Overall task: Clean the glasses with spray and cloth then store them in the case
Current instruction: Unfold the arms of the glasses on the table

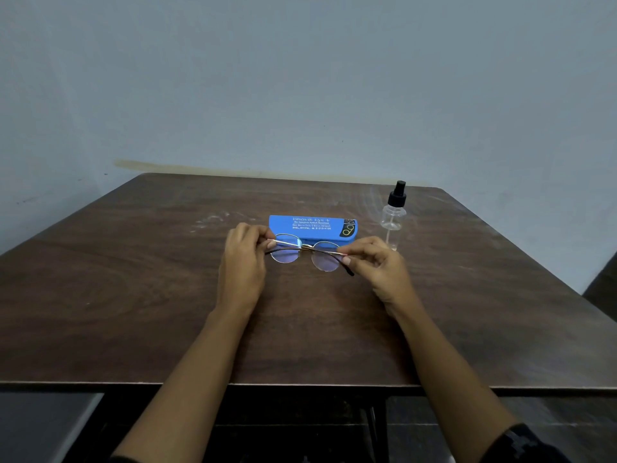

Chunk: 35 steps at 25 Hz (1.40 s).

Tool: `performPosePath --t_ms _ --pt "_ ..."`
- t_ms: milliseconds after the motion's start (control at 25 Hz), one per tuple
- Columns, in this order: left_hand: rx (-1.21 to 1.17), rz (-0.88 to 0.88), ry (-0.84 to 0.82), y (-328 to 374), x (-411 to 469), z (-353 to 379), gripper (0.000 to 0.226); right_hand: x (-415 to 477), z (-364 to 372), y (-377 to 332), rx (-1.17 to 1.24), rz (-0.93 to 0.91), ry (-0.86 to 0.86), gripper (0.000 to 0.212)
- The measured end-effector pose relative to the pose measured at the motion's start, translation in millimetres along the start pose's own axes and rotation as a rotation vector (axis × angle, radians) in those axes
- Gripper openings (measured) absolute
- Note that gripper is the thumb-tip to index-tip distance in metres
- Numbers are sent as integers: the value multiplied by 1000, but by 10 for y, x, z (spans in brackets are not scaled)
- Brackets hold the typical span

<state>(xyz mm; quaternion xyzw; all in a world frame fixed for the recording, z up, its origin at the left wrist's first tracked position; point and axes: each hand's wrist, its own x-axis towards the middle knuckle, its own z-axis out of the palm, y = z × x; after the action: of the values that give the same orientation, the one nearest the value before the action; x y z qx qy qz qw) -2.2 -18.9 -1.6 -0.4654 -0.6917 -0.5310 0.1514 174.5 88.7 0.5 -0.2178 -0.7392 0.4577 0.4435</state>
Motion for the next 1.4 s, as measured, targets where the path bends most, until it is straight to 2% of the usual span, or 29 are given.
performPosePath --t_ms 240,520,720,920,1000,1240,1400 --pt "-28 18 -51 49 4 -11 9 21 -27 21 -116 51 35 14" --pt "-18 61 -156 19 14 -26 14 48 -44 81 -86 103 37 24" --pt "-121 -119 -214 46 21 -27 17 42 -72 81 -12 122 37 23" --pt "-334 -300 -216 37 19 -28 22 58 -68 139 -8 177 63 19" --pt "-410 -344 -214 35 16 -34 23 55 -70 141 -7 173 64 26" --pt "-533 -395 -166 55 2 -33 24 56 -63 135 2 183 86 30" --pt "-466 -362 -132 65 4 -25 22 65 -55 132 -4 196 111 26"
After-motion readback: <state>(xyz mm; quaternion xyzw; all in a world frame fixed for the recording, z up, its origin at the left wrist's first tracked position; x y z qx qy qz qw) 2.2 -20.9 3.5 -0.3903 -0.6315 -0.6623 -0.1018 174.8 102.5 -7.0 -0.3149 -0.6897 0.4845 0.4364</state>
